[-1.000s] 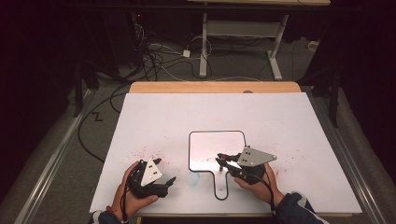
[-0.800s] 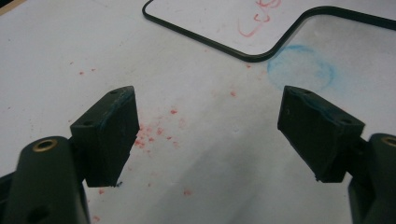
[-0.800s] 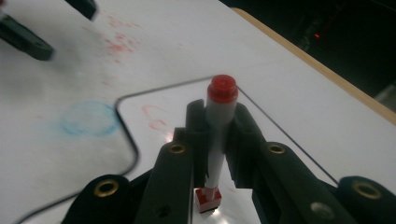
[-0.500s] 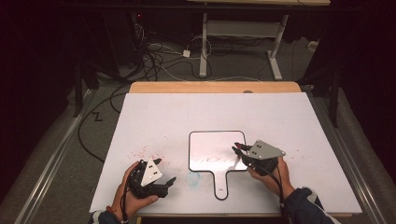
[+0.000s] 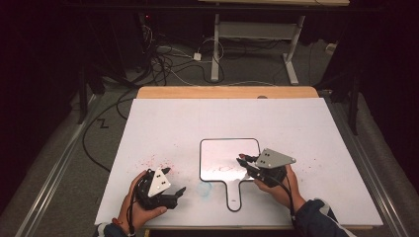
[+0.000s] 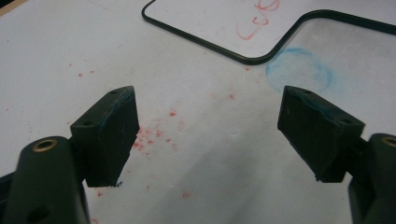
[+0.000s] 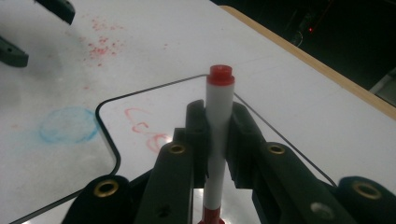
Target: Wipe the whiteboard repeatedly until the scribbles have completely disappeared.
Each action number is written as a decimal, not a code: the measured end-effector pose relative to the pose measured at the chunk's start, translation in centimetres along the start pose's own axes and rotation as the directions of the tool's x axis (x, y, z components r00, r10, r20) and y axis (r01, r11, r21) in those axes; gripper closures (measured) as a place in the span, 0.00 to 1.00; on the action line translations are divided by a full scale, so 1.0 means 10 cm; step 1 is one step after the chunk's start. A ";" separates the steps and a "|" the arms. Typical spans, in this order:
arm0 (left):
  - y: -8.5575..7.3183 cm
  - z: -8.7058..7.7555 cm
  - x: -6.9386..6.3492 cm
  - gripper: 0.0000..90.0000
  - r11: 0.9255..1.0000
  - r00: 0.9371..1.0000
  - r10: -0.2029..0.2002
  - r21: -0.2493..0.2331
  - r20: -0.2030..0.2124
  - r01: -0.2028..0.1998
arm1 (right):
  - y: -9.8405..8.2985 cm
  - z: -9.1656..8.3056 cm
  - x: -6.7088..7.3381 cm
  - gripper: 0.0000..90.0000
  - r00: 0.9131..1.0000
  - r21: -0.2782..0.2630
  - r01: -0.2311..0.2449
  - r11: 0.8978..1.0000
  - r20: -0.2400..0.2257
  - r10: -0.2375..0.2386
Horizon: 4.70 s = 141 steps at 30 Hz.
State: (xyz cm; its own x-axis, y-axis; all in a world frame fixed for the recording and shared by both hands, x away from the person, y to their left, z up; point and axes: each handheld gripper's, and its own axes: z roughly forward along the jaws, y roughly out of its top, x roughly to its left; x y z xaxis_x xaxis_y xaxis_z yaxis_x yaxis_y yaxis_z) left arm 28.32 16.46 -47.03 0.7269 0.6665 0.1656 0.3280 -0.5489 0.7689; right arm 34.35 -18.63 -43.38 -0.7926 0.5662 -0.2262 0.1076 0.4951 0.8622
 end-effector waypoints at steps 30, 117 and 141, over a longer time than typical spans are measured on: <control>-0.01 -0.01 0.02 0.22 1.000 1.000 -0.011 -0.010 0.009 0.011 | 0.49 0.80 0.53 0.90 0.988 -0.059 0.039 0.998 -0.150 -0.047; 0.00 -0.03 0.02 0.22 1.000 1.000 -0.015 -0.024 0.008 0.015 | 0.21 0.55 0.18 0.90 1.000 -0.070 -0.005 0.998 -0.002 0.005; -0.01 -0.07 0.05 0.22 0.998 0.999 -0.033 -0.052 0.006 0.033 | 0.52 0.99 0.69 0.90 0.990 -0.121 0.017 0.992 -0.135 -0.034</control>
State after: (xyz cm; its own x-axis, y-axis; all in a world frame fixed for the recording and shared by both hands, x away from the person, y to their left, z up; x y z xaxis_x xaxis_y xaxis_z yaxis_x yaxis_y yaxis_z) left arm 28.25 17.20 -46.56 0.7197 0.6808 0.1364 0.3202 -0.4998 0.8048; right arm 35.42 -5.65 -44.94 -0.8698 0.4546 -0.1919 0.0200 0.4212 0.9068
